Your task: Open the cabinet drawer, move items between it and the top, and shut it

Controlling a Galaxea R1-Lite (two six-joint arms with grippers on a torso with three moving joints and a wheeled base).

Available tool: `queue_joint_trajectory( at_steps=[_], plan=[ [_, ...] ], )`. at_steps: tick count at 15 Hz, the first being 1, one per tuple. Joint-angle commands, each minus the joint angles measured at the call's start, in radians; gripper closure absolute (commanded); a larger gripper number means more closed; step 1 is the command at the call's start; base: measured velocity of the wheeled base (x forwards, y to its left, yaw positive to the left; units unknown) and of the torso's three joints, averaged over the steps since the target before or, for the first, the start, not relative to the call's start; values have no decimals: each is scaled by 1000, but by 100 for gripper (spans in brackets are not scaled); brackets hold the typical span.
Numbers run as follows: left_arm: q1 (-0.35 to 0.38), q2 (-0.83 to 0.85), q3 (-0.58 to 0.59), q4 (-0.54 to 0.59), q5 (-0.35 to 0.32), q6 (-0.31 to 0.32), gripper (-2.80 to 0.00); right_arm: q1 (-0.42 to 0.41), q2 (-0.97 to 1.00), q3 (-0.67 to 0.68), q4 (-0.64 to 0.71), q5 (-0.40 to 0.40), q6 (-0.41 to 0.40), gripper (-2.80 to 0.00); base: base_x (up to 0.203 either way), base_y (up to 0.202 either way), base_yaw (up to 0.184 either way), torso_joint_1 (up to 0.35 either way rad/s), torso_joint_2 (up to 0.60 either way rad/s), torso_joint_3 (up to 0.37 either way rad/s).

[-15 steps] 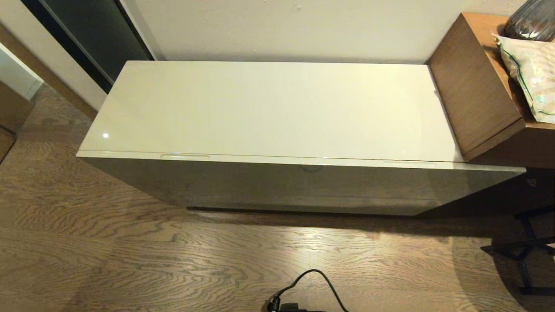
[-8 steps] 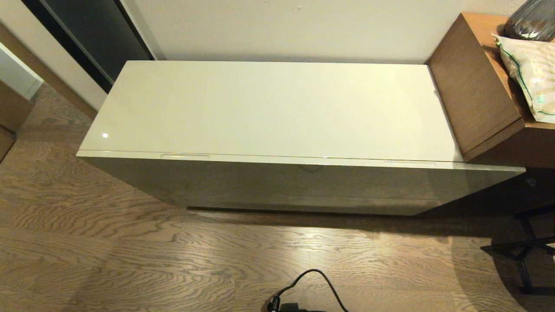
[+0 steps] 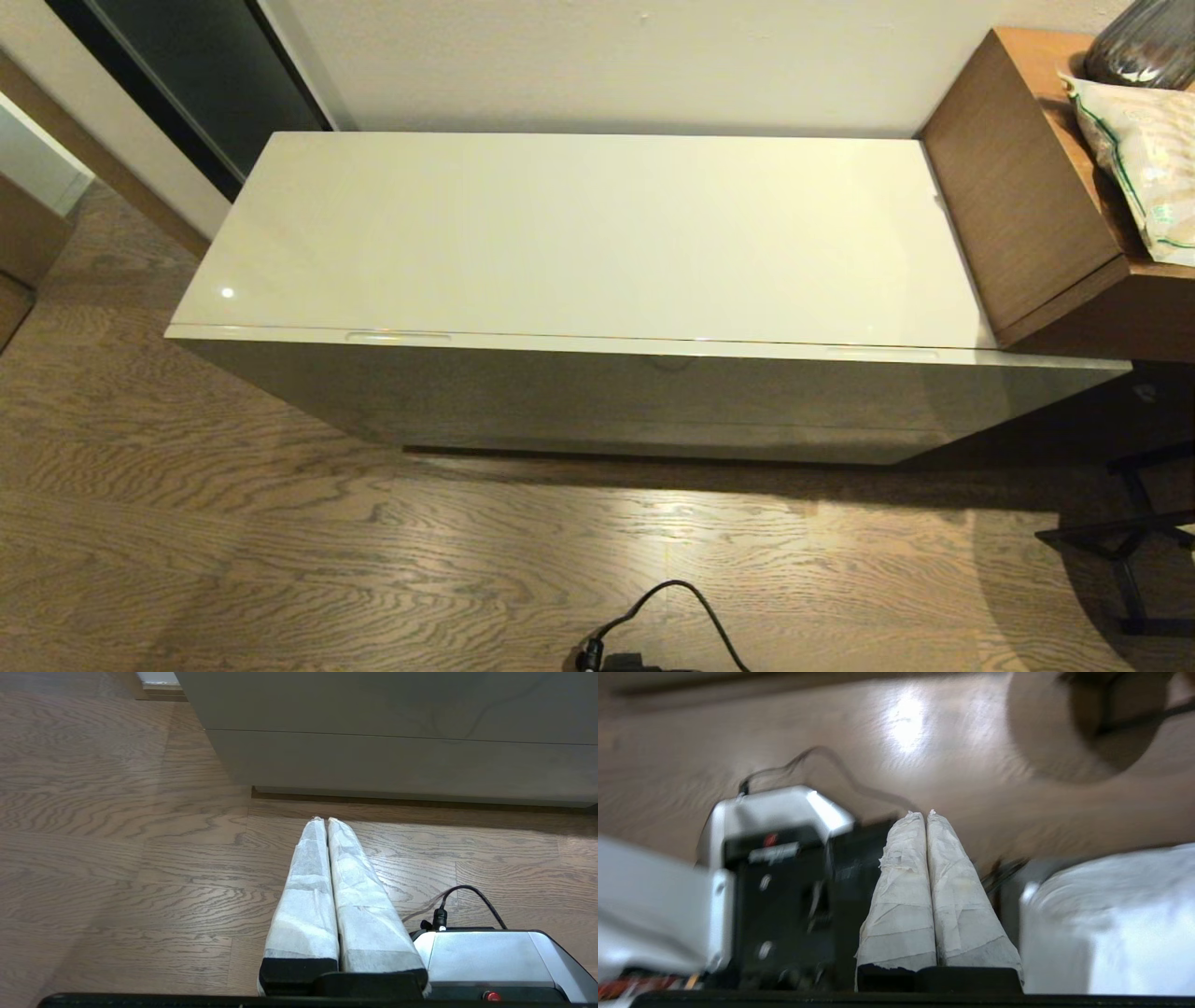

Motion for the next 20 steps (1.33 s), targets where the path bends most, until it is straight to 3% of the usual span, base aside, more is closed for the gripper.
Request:
queue_joint_trajectory(
  at_steps=[1, 6, 8, 10, 11, 13, 15, 20],
  plan=[
    [0, 0, 0, 0, 0, 0, 0, 0, 5, 2, 11, 46, 22, 0, 0, 0, 0, 0, 0, 0],
    [0, 0, 0, 0, 0, 0, 0, -45, 2, -69, 12, 124, 15, 0, 0, 0, 0, 0, 0, 0],
    [0, 0, 0, 0, 0, 0, 0, -72, -53, -29, 12, 162, -57, 0, 0, 0, 0, 0, 0, 0],
    [0, 0, 0, 0, 0, 0, 0, -90, -123, 113, -20, 153, -144, 0, 0, 0, 0, 0, 0, 0],
    [1, 0, 0, 0, 0, 0, 0, -94, -169, 173, -91, 143, -166, 0, 0, 0, 0, 0, 0, 0],
    [0, 0, 0, 0, 0, 0, 0, -97, -252, 321, -390, 121, -203, 0, 0, 0, 0, 0, 0, 0],
    [0, 0, 0, 0, 0, 0, 0, -99, -275, 424, -599, 101, -177, 0, 0, 0, 0, 0, 0, 0],
    [0, 0, 0, 0, 0, 0, 0, -100, -280, 441, -632, 95, -140, 0, 0, 0, 0, 0, 0, 0]
  ],
)
